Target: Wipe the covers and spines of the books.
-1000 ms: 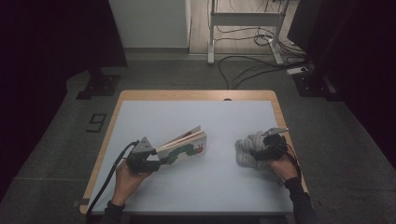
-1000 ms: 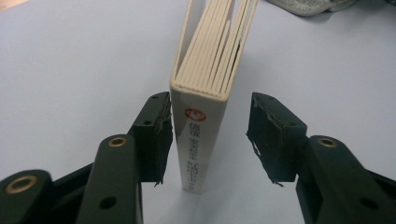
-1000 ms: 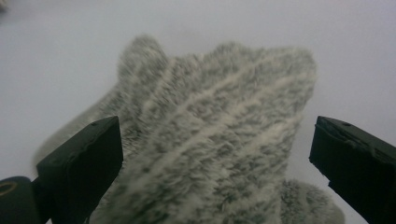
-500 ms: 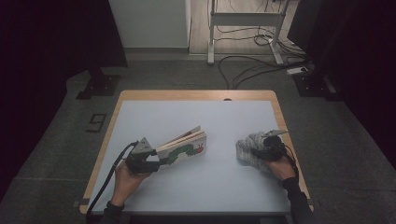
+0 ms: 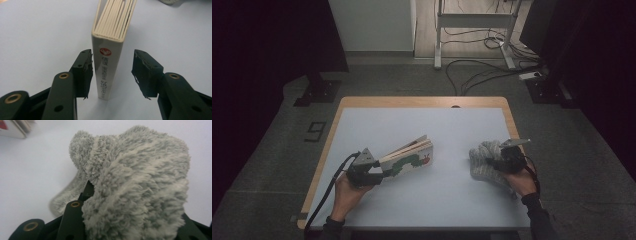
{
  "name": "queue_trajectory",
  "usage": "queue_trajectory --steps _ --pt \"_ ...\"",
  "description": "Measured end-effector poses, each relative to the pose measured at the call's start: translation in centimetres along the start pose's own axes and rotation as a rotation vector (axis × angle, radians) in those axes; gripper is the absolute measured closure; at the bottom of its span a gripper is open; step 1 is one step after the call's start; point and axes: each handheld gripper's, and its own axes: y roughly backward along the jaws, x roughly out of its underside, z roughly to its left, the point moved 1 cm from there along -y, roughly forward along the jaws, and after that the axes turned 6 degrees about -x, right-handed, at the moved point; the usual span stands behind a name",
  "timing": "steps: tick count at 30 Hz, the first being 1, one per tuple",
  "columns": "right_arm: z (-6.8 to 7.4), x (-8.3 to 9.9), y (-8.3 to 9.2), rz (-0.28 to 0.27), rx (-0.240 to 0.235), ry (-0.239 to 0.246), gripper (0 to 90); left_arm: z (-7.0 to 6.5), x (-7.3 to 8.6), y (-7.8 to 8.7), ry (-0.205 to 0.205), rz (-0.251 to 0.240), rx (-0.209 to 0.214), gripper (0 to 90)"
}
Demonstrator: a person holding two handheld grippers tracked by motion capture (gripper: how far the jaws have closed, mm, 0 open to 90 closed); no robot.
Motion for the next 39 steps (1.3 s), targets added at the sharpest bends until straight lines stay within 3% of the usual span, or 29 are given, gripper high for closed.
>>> queue_trajectory --steps 16,28,39 --pt "1.9 0.2 4.3 -0.045 -0.034 0.052 57.1 0.0 0.2 0.0 -0.002 0.002 -0.004 49.8" --pt "3.8 -0.7 4.4 -0.068 -0.085 0.095 57.1 0.1 0.2 0.2 -0.008 -0.003 -0.010 50.0" --pt "6.2 -2.4 3.0 -0.074 -0.142 0.156 57.1 0.1 0.2 0.4 -0.010 -0.016 -0.013 51.7"
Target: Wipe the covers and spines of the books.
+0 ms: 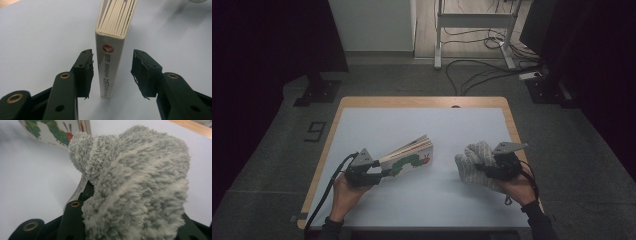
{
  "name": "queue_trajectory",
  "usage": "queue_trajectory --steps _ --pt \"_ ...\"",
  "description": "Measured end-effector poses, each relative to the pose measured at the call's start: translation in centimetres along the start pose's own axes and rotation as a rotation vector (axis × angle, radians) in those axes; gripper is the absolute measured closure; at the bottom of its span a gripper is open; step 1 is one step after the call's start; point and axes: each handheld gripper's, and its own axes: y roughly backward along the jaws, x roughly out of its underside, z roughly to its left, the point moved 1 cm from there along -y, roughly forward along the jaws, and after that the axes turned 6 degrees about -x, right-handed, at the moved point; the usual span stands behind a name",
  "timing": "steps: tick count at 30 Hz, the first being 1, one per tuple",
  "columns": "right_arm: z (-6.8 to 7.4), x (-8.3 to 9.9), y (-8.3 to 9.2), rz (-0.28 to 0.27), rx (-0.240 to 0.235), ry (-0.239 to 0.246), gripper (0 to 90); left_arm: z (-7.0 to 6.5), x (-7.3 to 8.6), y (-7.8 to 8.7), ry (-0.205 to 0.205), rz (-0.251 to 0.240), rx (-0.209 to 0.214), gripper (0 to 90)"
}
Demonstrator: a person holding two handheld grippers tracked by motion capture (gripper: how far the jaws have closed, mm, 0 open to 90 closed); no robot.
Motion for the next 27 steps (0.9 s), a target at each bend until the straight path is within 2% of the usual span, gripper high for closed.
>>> queue_trajectory --steps 10,14,27 --pt "1.7 -2.1 -2.1 -0.005 -0.062 0.051 57.0 0.1 -0.1 0.2 0.003 -0.010 0.001 53.3" --pt "2.7 -3.1 -3.2 -0.007 -0.090 0.075 57.1 0.3 -0.1 0.4 0.015 -0.023 0.011 57.1" --pt "4.7 -4.9 -5.9 0.006 -0.149 0.127 57.0 0.3 -0.1 0.5 0.007 -0.024 0.013 64.5"
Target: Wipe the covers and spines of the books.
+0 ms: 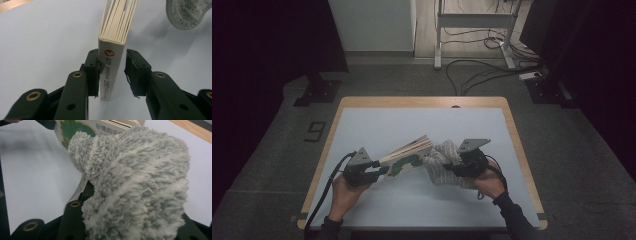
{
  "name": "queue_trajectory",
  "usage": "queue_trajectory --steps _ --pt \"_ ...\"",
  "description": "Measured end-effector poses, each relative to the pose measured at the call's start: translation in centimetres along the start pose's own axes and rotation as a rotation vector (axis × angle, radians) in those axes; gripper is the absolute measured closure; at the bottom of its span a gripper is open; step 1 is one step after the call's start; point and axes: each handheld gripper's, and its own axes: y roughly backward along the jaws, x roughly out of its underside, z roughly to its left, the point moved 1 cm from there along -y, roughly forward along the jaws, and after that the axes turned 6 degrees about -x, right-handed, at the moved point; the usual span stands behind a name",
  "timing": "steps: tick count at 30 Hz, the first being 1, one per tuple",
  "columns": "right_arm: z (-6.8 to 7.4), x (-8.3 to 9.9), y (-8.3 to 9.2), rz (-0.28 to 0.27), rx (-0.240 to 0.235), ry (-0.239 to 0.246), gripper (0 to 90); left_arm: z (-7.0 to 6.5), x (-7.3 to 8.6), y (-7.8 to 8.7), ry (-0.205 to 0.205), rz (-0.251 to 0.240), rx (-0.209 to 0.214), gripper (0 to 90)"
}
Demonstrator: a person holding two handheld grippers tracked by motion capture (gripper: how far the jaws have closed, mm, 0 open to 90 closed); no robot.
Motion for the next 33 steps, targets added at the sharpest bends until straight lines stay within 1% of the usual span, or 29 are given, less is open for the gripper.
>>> queue_trajectory --steps 1,3,7,8,9,10,12,13,14,15,17,23,24,25,26,28,31,33 --pt "0.2 -0.3 -0.6 0.001 -0.010 0.009 57.1 0.0 0.0 0.0 -0.002 0.001 0.000 64.7" --pt "0.3 -0.4 -0.8 0.003 -0.014 0.010 57.0 0.0 0.0 0.0 -0.003 0.002 -0.001 64.7" --pt "0.9 -1.0 -2.0 0.011 -0.036 0.029 57.1 0.0 0.0 0.0 -0.005 0.001 -0.001 64.7" --pt "1.1 -1.3 -2.6 0.015 -0.045 0.037 57.1 0.0 0.0 0.0 -0.005 0.001 -0.002 65.0" --pt "1.1 -1.3 -2.6 0.015 -0.045 0.037 57.1 0.0 0.0 0.0 -0.005 0.001 -0.003 65.0" --pt "1.3 -1.6 -3.1 0.019 -0.049 0.045 57.1 0.0 0.0 0.0 -0.006 0.001 -0.004 65.8" --pt "1.4 -1.7 -3.3 0.021 -0.052 0.046 57.1 0.0 0.0 0.0 -0.006 0.002 -0.004 66.1" --pt "1.5 -2.0 -3.8 0.022 -0.059 0.052 57.1 0.0 0.0 0.0 -0.007 0.003 -0.005 66.9" --pt "1.5 -2.0 -3.8 0.022 -0.059 0.052 57.1 0.1 0.0 0.0 -0.008 0.003 -0.005 66.9" --pt "1.7 -2.2 -4.3 0.025 -0.067 0.057 57.1 0.1 0.0 0.0 -0.009 0.004 -0.006 67.5" --pt "1.8 -2.2 -4.5 0.028 -0.071 0.059 57.1 0.1 0.0 0.0 -0.010 0.004 -0.007 67.6" --pt "2.4 -2.7 -6.0 0.043 -0.099 0.074 57.1 0.1 0.0 0.0 -0.015 0.006 -0.008 68.0" --pt "2.7 -2.9 -6.5 0.046 -0.104 0.080 57.1 0.1 0.0 0.0 -0.015 0.006 -0.008 68.1" --pt "2.7 -2.9 -6.5 0.046 -0.104 0.080 57.1 0.1 0.0 0.0 -0.015 0.006 -0.008 68.1" --pt "2.8 -3.0 -6.9 0.047 -0.111 0.090 57.1 0.1 0.0 0.0 -0.016 0.006 -0.008 68.1" --pt "2.9 -3.0 -7.1 0.050 -0.115 0.090 57.1 0.0 0.0 0.0 -0.016 0.005 -0.010 68.2" --pt "3.3 -3.3 -8.1 0.057 -0.131 0.103 57.0 0.0 0.0 0.0 -0.021 0.006 -0.012 68.2" --pt "3.4 -3.4 -8.3 0.057 -0.133 0.103 56.9 0.0 0.0 0.0 -0.022 0.007 -0.012 68.1"
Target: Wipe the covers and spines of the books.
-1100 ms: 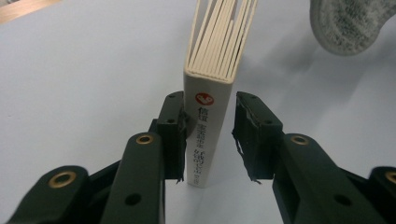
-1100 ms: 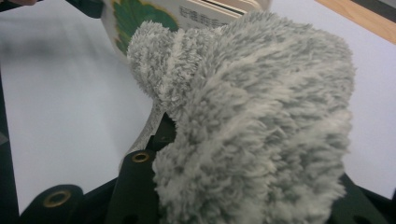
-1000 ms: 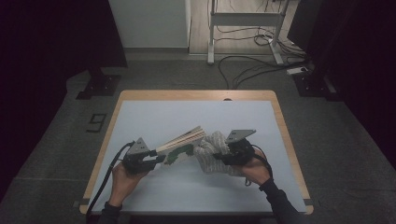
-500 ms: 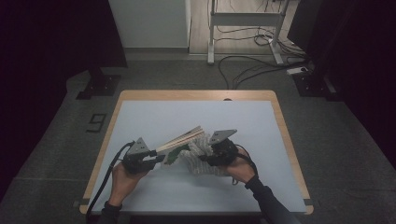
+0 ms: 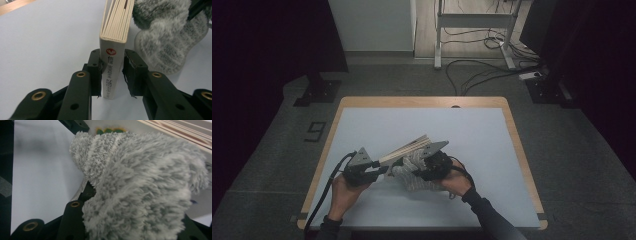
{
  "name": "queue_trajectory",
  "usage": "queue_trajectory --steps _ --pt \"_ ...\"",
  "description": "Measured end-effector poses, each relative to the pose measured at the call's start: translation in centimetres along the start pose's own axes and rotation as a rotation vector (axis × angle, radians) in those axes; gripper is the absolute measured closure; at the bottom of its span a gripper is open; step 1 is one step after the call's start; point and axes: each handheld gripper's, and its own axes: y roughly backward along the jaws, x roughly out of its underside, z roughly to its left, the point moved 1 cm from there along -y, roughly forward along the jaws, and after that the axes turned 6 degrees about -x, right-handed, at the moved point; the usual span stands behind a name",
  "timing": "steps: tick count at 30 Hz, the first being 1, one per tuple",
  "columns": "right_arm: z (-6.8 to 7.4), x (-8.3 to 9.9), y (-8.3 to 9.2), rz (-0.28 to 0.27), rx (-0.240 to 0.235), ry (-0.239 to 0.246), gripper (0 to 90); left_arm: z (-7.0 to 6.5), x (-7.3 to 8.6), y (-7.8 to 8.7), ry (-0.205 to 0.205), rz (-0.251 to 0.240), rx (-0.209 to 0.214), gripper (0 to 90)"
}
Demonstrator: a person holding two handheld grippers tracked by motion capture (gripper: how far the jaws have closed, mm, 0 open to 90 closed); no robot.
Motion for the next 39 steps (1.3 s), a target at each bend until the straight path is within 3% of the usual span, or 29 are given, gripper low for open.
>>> queue_trajectory --steps 12,26,34,39 --pt "1.0 -0.1 -2.6 0.012 -0.034 0.031 56.3 0.0 0.0 0.0 -0.006 0.001 -0.003 67.7" --pt "0.9 2.6 -5.5 0.075 -0.042 0.021 48.7 0.0 0.0 0.0 -0.011 0.005 -0.001 67.3" --pt "0.8 2.3 -4.6 0.073 -0.041 -0.010 25.4 0.1 0.1 0.3 -0.015 0.009 -0.007 66.3" --pt "0.7 1.9 -3.0 0.074 -0.018 -0.010 21.2 0.2 0.0 0.3 -0.012 0.005 -0.006 66.3"
